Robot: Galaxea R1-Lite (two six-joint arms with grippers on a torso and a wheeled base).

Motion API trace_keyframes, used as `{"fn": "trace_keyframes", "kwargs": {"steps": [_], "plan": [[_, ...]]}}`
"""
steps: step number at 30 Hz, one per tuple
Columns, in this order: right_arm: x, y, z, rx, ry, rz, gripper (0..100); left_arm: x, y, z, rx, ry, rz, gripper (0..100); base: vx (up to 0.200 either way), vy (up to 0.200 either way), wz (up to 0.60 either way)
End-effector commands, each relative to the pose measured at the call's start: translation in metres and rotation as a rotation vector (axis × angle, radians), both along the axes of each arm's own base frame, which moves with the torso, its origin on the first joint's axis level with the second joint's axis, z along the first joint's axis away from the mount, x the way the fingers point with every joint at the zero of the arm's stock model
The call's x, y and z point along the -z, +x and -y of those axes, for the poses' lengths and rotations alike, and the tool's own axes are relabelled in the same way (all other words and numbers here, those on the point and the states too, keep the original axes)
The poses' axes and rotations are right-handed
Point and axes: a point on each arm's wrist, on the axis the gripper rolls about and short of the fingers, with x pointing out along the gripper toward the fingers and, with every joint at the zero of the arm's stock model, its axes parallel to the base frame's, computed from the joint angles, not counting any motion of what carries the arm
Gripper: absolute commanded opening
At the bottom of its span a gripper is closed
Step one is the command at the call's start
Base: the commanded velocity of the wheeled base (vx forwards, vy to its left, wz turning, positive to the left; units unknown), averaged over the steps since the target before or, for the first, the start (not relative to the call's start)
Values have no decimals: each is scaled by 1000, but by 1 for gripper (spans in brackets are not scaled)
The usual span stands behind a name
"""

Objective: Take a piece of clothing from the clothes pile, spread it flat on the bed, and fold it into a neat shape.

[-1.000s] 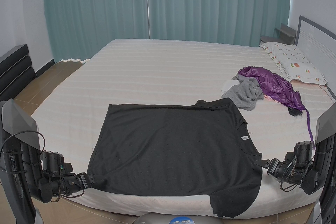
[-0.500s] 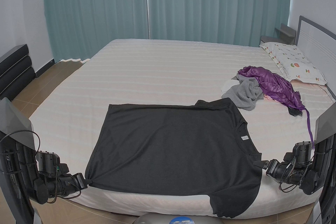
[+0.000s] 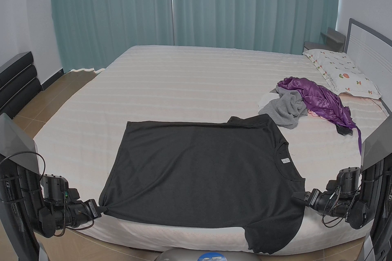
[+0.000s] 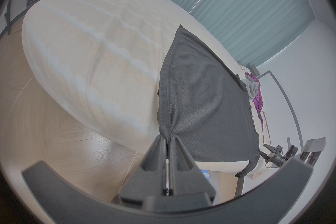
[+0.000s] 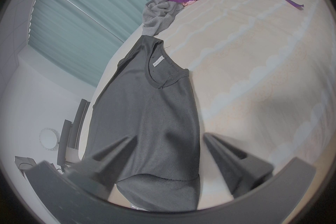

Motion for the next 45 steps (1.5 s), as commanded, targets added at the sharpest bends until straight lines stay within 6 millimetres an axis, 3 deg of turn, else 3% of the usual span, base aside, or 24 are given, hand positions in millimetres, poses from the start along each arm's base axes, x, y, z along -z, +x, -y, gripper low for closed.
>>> {"fn": "trace_keyframes", "kwargs": {"steps": [1,5,16,22,26,32,33,41,45], "plan": [[8,-1,0,-2,-3,-29,0,0,-5,0,-7,-10,-20,0,0,0,0],[14,6,-1,-1,-3,-23,0,0,-2,0,-40,-41,-23,0,0,0,0],[-9,32,0,9,6,159,0,-1,-2,0,-67,-69,-31,0,0,0,0],[-3,37,-2,1,5,145,0,-1,-2,0,-69,-70,-34,0,0,0,0],[2,56,3,24,6,177,0,0,-2,1,-66,-71,-39,0,0,0,0],[7,62,1,20,6,177,0,1,-2,1,-65,-71,-42,0,0,0,0],[7,62,1,18,6,177,100,1,-2,1,-65,-72,-43,0,0,0,0],[-6,53,3,16,11,203,100,1,-2,1,-65,-72,-43,0,0,0,0],[-19,27,5,-58,63,180,100,1,-2,1,-63,-76,-42,0,0,0,0]]}}
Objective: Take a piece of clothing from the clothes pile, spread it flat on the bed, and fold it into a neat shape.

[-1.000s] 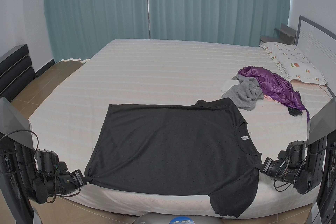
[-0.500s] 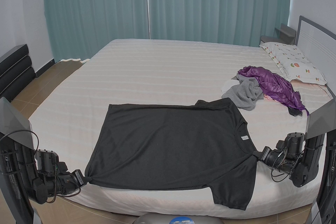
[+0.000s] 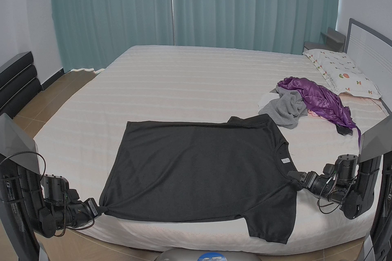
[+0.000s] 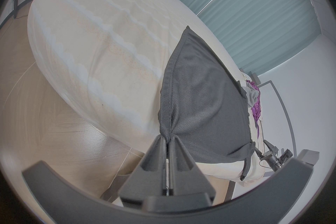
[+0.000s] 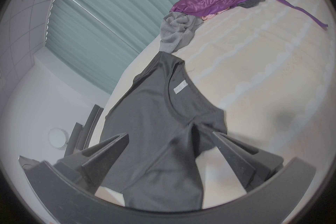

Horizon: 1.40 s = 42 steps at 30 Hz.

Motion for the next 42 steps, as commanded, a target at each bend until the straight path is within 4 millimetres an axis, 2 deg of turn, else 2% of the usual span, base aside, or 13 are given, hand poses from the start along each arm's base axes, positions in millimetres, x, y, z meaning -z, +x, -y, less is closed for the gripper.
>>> {"fn": "trace_keyframes", "kwargs": {"steps": [1,6,15,26,27,42], "plan": [[-13,-28,1,-66,30,-25,100,0,-2,0,1,-6,-9,0,0,0,0],[-5,-50,-1,-176,2,-104,100,0,-2,0,4,-10,-9,0,0,0,0],[14,-53,-8,-238,-18,-172,100,0,-2,0,3,-11,-9,0,0,0,0],[18,-47,-14,-262,-10,-167,100,0,-2,0,4,-12,-9,0,0,0,0],[18,-47,-14,-262,-10,-167,0,0,-2,0,3,-11,-9,0,0,0,0],[8,-52,-10,-249,-33,-144,0,0,-2,0,3,-11,-9,0,0,0,0]]}}
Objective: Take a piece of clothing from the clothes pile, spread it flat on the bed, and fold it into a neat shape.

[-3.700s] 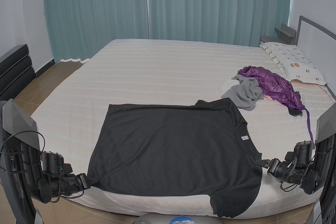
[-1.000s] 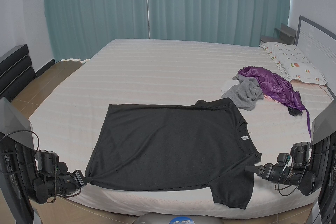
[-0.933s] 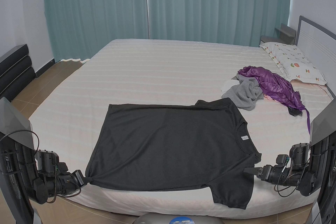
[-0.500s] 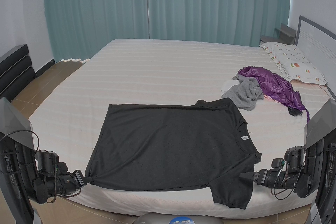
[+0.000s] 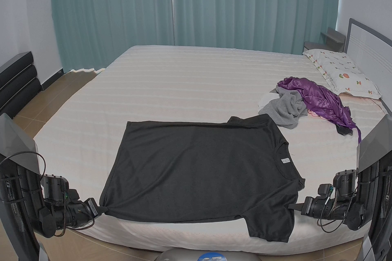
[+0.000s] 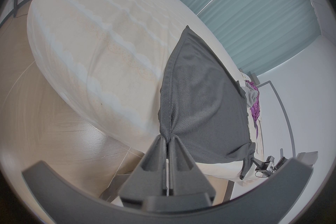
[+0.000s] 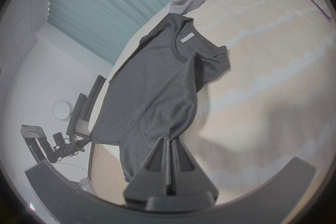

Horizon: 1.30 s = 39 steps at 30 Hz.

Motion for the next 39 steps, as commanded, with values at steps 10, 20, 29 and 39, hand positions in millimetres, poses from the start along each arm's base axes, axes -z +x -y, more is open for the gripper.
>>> {"fn": "trace_keyframes", "kwargs": {"steps": [10,20,29,39], "plan": [[-25,-16,12,10,-33,-20,0,-5,-4,0,-1,16,12,0,0,0,0],[-39,-34,25,-4,-93,-59,0,-29,-10,-4,-7,47,87,0,0,0,0],[-44,-52,28,-64,-133,-122,0,-38,-24,-6,58,131,62,0,0,0,0],[-48,-68,33,-101,-171,-171,0,-43,-34,-6,76,235,29,0,0,0,0]]}}
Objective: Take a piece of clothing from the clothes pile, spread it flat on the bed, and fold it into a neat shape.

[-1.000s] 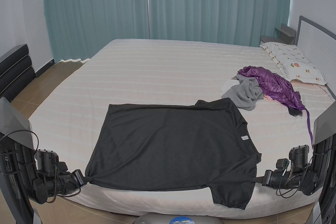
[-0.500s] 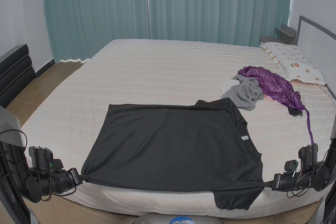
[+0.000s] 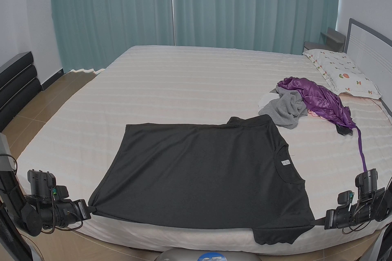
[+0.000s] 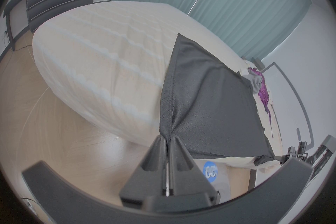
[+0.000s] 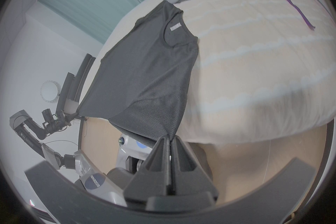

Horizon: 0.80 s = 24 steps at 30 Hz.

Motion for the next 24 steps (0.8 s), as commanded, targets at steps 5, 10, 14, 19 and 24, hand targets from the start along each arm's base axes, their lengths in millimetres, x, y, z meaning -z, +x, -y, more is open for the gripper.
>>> {"fn": "trace_keyframes", "kwargs": {"steps": [5,10,14,19,24], "plan": [[-5,-14,1,-15,-14,-17,0,-10,-16,1,36,49,-16,0,0,0,0],[-14,-21,1,-16,-26,1,0,-11,-22,2,59,63,-44,0,0,0,0],[-17,-27,0,-26,-32,-6,0,-11,-28,3,85,75,-73,0,0,0,0],[-21,-33,0,-55,-49,4,0,-14,-34,4,109,92,-82,0,0,0,0],[-24,-38,-1,-58,-54,13,0,-16,-39,5,136,108,-94,0,0,0,0]]}}
